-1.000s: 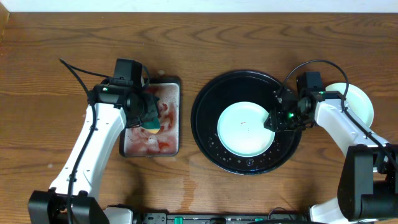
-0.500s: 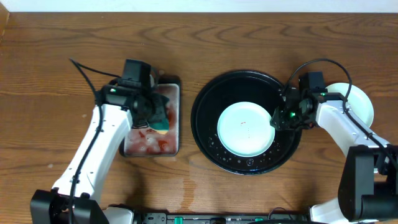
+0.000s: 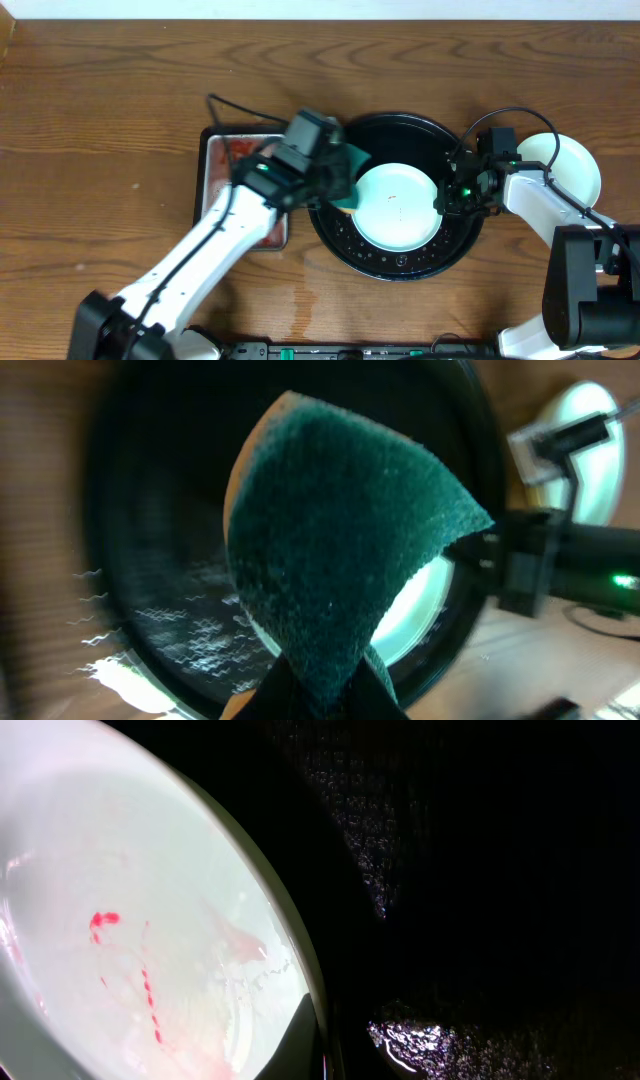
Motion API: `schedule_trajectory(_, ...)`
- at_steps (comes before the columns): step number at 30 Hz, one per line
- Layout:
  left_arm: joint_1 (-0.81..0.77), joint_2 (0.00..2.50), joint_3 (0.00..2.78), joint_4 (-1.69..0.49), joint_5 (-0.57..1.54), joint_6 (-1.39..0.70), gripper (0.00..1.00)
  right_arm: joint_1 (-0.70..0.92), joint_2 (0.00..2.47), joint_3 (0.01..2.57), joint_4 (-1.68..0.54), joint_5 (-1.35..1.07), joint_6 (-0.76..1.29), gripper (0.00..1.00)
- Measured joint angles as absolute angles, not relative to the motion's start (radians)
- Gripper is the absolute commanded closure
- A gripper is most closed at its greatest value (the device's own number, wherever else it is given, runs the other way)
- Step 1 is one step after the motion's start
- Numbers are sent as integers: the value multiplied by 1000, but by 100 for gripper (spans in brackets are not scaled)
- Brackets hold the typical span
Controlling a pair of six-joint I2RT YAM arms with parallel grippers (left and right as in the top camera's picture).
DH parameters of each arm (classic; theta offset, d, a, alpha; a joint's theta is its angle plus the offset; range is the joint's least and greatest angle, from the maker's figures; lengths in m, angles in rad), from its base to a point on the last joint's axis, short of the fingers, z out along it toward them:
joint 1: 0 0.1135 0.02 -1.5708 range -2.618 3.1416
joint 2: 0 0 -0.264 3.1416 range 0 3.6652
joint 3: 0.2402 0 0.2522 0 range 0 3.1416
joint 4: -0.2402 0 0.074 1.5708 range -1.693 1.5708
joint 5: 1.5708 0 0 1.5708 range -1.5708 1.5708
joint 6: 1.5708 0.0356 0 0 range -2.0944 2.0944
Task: Clean dirty plates on tray and stack at the side
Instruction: 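Scrub the second mint plate with the sponge, right gripper holding its rim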
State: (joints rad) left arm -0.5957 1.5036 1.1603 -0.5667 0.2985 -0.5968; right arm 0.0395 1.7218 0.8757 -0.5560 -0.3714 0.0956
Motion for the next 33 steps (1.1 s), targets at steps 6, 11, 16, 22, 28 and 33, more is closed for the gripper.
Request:
schedule_trajectory(6, -725, 1658, 1164, -393, 332, -704, 92, 39, 1722, 876, -556, -374, 99, 99)
schedule_trajectory(11, -819, 1801, 1164, -291, 364, -758, 93, 39, 1722, 876, -556, -374, 99, 99)
schedule_trajectory(16, -845, 1924, 1164, -262, 362, -762, 92, 39, 1722, 876, -558, -374, 99, 99)
schedule_trajectory(22, -835, 1960, 1208, -371, 303, -720, 93, 39, 1722, 876, -571, -382, 100, 99)
schedule_trajectory(28, -839, 1957, 1269, -556, 84, -644, 93, 41, 1723, 869, -583, -407, 113, 99)
schedule_trajectory(33, -839, 1958, 1291, -605, -74, -594, 93, 40, 1723, 868, -583, -410, 118, 99)
